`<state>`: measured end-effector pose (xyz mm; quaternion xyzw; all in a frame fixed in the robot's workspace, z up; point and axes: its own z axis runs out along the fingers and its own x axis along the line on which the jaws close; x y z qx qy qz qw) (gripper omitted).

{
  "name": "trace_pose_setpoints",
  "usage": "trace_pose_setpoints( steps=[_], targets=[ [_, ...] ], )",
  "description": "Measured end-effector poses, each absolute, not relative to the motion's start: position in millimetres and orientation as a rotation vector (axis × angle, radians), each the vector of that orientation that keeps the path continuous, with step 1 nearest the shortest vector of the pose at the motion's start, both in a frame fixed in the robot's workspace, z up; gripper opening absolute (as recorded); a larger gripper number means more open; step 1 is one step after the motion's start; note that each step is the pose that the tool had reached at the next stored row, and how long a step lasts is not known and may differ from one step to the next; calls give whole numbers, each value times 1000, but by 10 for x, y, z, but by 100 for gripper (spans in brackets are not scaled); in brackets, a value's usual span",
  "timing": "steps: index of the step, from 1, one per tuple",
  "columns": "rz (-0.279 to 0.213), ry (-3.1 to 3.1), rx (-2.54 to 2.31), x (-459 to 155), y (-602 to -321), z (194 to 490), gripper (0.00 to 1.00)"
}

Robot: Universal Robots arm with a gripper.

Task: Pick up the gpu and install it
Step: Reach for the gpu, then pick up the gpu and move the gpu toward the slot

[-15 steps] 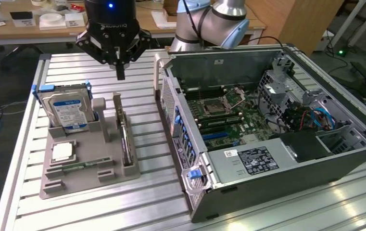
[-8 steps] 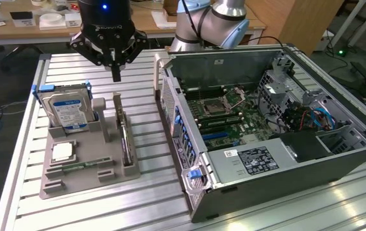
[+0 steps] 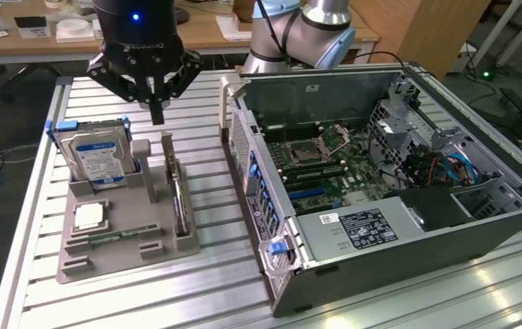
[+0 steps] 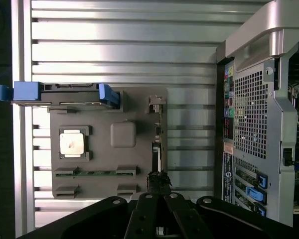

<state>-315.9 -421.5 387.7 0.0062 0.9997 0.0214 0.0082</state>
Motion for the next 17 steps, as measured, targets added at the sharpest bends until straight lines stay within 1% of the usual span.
trace_pose_setpoints(
  steps=[12,14,16,17],
  targets=[
    [67,3124,19,-3159,-4215,3877,11],
    [67,3124,19,-3159,-4215,3877,24],
    [67,3124,19,-3159,-4215,3877,24],
    [67,3124,19,-3159,-4215,3877,29]
  ],
)
